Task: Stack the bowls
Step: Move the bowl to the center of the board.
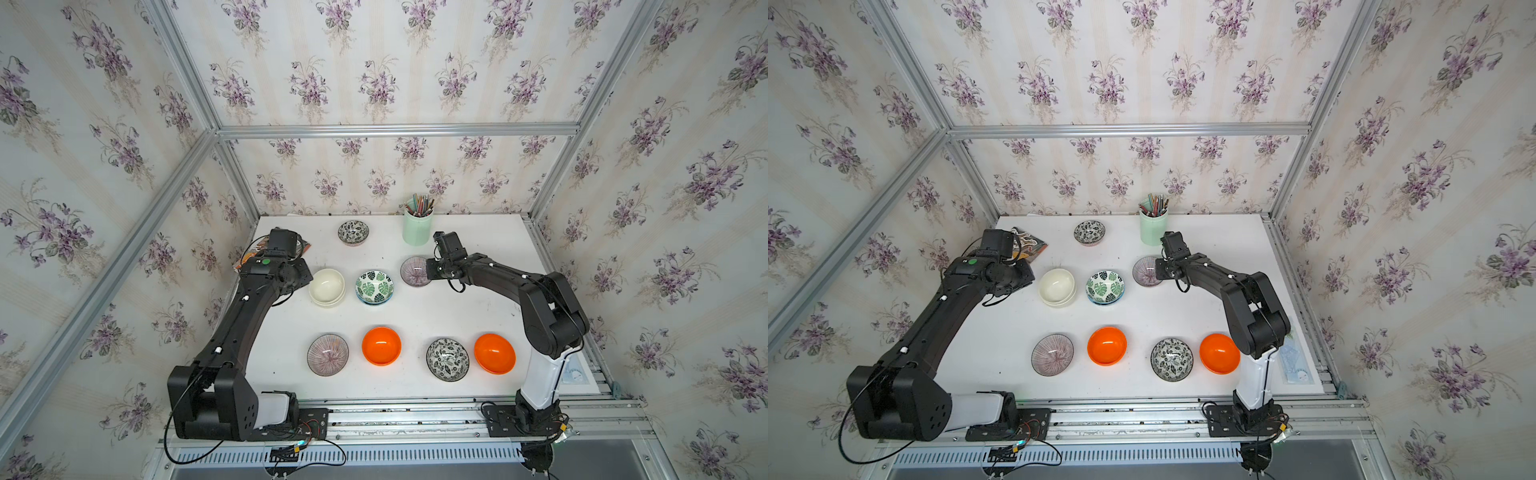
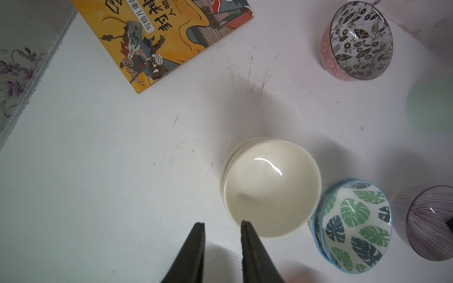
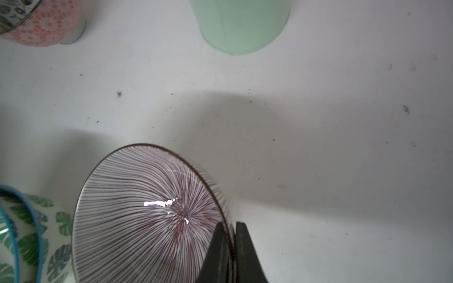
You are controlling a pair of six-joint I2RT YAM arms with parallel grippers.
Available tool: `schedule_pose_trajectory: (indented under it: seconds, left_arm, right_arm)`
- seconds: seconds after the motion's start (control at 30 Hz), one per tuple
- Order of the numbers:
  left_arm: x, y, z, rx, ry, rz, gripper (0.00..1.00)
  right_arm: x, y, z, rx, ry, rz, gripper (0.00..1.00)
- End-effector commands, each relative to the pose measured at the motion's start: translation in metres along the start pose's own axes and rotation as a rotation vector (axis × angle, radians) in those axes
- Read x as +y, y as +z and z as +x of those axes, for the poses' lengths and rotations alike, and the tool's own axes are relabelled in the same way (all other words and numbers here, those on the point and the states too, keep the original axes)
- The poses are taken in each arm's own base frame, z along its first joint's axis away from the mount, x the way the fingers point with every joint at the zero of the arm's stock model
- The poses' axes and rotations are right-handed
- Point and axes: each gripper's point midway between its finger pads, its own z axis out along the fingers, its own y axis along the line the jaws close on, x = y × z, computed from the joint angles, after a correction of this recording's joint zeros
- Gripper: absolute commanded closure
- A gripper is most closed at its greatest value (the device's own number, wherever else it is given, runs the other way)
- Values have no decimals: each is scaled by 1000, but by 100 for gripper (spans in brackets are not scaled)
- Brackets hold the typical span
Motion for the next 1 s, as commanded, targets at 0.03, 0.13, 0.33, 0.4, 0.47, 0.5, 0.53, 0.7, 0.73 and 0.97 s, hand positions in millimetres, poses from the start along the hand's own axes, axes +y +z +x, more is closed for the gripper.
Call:
schedule_pose_trajectory:
  seconds: [0.03,0.13,0.33,0.4,0.47,0.5,0.53,0.7,0.73,0.97]
  left_arm:
    - [-5,0,-5,-12,1,17,70]
    - [-7,0,-7,-10,-1,22,70]
    - [-9,-2,-10,-17,-3,28,70]
    - [-9,-2,-10,-16,-2,27,70]
    - [-9,-2,-10,-19,-2,27,70]
    - [-8,-3,-10,-18,-2,26,70]
    - [-8,-2,-9,-16,-2,25,70]
    - [-7,-3,-10,-19,0,20,70]
    - [-8,-4,-11,-20,0,21,70]
    - [-8,-4,-12,-22,0,23,70]
  right_arm:
    - [13,-10,12,12,-39,-53,100]
    - [16,-14,26,34,-51,-70,100]
    - [20,-14,40,69,-66,-89,100]
    - [23,-12,42,75,-75,-94,100]
    - [24,-11,43,78,-77,-93,100]
    - [24,-10,43,80,-76,-90,100]
    - [24,-9,44,83,-76,-88,99]
    - [22,-6,42,81,-74,-74,94]
    - [22,-7,41,77,-73,-74,93]
    - [20,-18,27,29,-77,-54,73]
